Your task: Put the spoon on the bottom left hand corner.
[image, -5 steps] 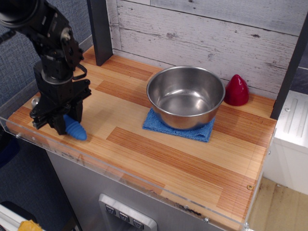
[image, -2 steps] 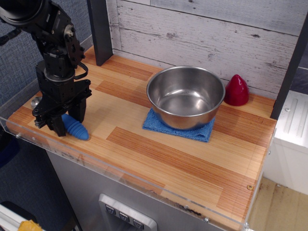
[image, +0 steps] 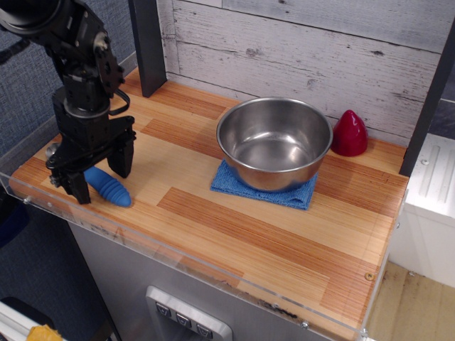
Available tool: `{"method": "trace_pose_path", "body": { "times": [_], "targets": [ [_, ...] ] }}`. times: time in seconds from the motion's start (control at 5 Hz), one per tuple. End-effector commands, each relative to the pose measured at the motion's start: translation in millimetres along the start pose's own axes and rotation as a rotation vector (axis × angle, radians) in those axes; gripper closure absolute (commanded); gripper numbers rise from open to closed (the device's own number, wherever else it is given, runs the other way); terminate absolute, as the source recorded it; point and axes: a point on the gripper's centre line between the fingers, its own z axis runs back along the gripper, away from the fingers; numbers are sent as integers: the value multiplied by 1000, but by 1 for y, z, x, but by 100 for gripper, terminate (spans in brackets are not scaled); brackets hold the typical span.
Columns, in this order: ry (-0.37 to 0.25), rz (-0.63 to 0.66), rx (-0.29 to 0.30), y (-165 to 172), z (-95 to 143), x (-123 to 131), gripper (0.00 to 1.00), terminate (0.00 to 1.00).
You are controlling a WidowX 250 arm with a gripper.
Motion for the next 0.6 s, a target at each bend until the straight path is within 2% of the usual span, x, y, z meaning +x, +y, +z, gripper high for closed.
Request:
{"method": "trace_pose_path", "body": {
  "times": [0.0,0.2,0.4],
  "targets": [
    [-102,-34,-122,-15,67,11,0,0],
    [-126,-56,-134,-17,87,10,0,0],
    [-126,-56,-134,-17,87,10,0,0]
  ]
}}
